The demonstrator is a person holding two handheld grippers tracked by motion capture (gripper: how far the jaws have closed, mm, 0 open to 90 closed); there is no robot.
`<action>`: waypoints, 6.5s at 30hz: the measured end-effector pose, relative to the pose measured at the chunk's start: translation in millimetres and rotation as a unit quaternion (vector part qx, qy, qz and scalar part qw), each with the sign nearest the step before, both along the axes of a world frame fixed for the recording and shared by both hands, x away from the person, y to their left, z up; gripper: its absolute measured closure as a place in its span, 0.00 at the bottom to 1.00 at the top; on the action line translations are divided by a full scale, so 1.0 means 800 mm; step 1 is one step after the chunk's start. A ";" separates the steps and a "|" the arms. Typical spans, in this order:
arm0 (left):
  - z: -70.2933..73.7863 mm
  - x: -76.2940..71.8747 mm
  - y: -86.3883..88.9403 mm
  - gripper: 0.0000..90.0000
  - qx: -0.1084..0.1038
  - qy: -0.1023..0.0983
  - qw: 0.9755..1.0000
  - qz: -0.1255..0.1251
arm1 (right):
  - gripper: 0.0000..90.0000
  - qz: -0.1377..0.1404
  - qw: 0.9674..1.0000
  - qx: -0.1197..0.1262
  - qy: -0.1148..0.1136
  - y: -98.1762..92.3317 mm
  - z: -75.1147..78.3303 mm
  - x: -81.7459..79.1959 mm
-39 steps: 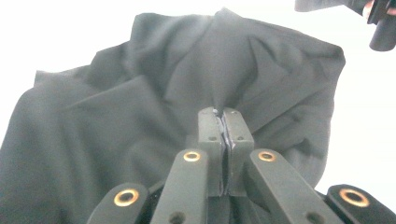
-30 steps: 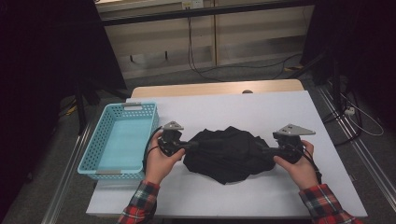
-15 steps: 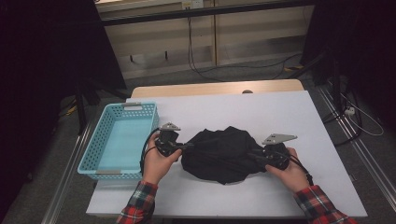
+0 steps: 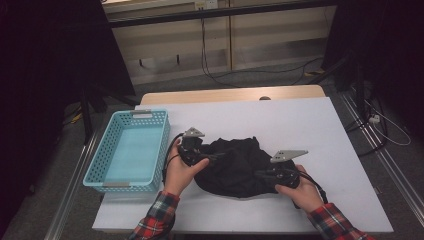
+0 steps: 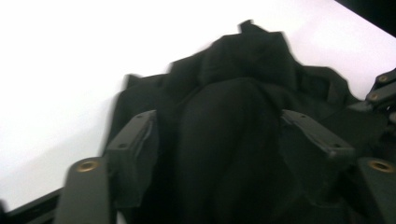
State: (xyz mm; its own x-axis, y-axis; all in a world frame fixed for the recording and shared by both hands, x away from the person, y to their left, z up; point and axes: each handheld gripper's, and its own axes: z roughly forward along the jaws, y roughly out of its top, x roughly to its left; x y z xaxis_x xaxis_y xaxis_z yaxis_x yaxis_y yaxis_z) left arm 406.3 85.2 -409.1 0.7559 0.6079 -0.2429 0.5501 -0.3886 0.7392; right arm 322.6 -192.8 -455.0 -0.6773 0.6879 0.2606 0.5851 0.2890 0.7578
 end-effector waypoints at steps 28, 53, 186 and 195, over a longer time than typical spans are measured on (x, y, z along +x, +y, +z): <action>0.005 -0.008 -0.008 0.93 0.003 0.023 0.999 -0.029 | 0.82 -0.012 1.000 -0.013 -0.023 -0.003 0.007 -0.001; 0.030 -0.024 0.086 0.93 -0.003 0.014 0.999 0.050 | 0.35 -0.047 0.995 -0.084 -0.039 0.033 0.004 0.088; 0.027 -0.004 0.071 0.94 -0.048 -0.014 0.998 0.047 | 1.00 -0.088 0.991 -0.104 0.000 -0.029 0.005 0.065; 0.023 -0.012 0.051 0.94 -0.047 -0.007 0.999 0.019 | 1.00 -0.059 0.991 -0.115 0.025 -0.049 0.017 0.018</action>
